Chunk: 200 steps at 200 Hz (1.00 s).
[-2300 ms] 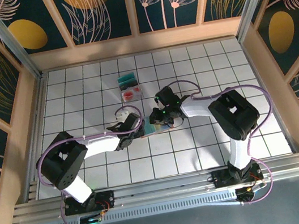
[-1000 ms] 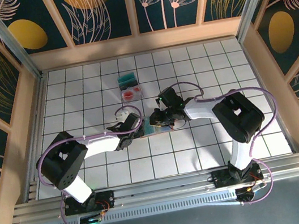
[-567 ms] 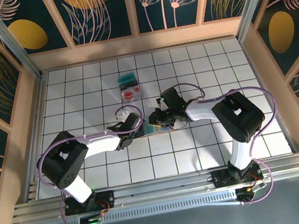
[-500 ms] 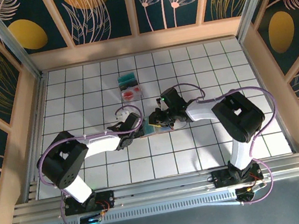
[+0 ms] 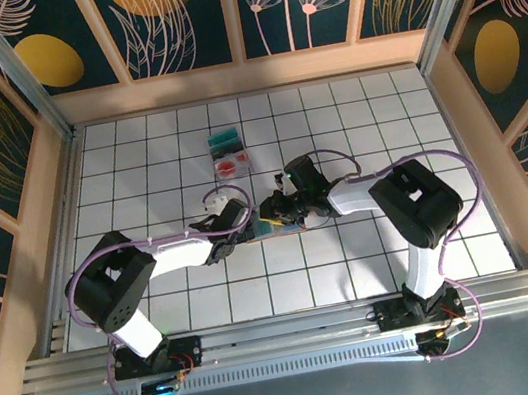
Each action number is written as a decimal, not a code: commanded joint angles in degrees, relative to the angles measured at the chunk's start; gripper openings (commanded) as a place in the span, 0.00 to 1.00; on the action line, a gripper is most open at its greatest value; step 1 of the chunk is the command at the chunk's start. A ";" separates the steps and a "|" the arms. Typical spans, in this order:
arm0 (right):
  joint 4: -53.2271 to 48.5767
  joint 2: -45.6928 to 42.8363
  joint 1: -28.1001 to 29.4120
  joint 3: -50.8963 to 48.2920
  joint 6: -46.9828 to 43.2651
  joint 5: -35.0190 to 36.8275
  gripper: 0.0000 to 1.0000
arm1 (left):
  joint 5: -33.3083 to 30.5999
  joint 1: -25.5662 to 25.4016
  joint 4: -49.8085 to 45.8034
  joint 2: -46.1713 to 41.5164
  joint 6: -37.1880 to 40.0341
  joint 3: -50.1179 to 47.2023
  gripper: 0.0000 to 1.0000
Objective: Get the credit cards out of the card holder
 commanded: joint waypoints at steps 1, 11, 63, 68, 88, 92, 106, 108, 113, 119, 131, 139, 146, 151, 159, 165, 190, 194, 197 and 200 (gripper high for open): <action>4.42 0.98 0.22 -0.10 1.00 -3.01 0.28 | 4.16 0.26 -2.00 3.05 -0.21 -0.14 0.99; 4.51 0.85 0.10 -0.12 1.02 -3.24 0.27 | 4.24 0.28 -2.08 3.13 -0.28 -0.08 0.99; 5.37 -1.50 -1.37 -1.73 1.52 -4.17 0.23 | 3.91 0.26 -2.78 3.57 -1.06 0.09 0.99; 5.38 -1.74 -1.58 -1.98 1.54 -4.25 0.22 | 3.91 0.30 -2.82 3.53 -1.03 0.08 0.99; 5.56 -2.45 -2.05 -2.45 1.52 -4.43 0.22 | 3.72 0.22 -3.11 3.58 -1.07 0.28 0.99; 5.54 -2.54 -2.14 -2.48 1.53 -4.51 0.22 | 3.72 0.27 -3.13 3.66 -1.07 0.32 0.99; 5.51 -2.82 -2.37 -2.66 1.55 -4.53 0.22 | 3.62 0.22 -3.30 3.79 -1.14 0.33 0.99; 5.44 -2.89 -2.40 -2.72 1.53 -4.52 0.22 | 3.70 0.28 -3.30 3.81 -1.11 0.34 0.99; 5.46 -2.95 -2.42 -2.74 1.52 -4.52 0.22 | 3.63 0.25 -3.31 3.88 -1.13 0.39 0.99; 5.45 -3.01 -2.58 -2.83 1.52 -4.52 0.22 | 3.60 0.27 -3.30 3.99 -1.18 0.35 0.99; 5.30 -3.09 -2.59 -2.87 1.56 -4.47 0.22 | 3.56 0.25 -3.39 3.98 -1.24 0.35 0.99; 5.22 -3.10 -2.67 -2.94 1.54 -4.43 0.21 | 3.71 0.27 -3.39 3.95 -1.20 0.35 0.99; 5.23 -3.11 -2.80 -3.00 1.52 -4.35 0.21 | 3.72 0.24 -3.39 4.00 -1.22 0.35 0.99; 5.13 -3.09 -2.93 -3.09 1.53 -4.34 0.21 | 3.59 0.31 -3.39 4.06 -1.20 0.35 0.99; 5.04 -3.17 -3.02 -3.18 1.52 -4.26 0.21 | 3.63 0.32 -3.39 4.01 -1.24 0.35 0.99; 4.95 -3.19 -3.10 -3.31 1.47 -4.25 0.21 | 3.54 0.29 -3.48 4.00 -1.22 0.36 0.99; 4.30 -3.47 -3.42 -3.53 1.36 -3.52 0.19 | 3.41 0.31 -3.48 4.03 -1.24 0.35 0.99; 4.10 -3.52 -3.53 -3.53 1.36 -3.35 0.18 | 3.42 0.27 -3.48 4.02 -1.20 0.38 0.99; 3.95 -3.57 -3.55 -3.54 1.29 -3.14 0.18 | 3.41 0.26 -3.48 4.02 -1.24 0.42 0.99; 3.78 -3.63 -3.52 -3.58 1.19 -3.05 0.18 | 3.40 0.27 -3.49 4.08 -1.25 0.43 0.99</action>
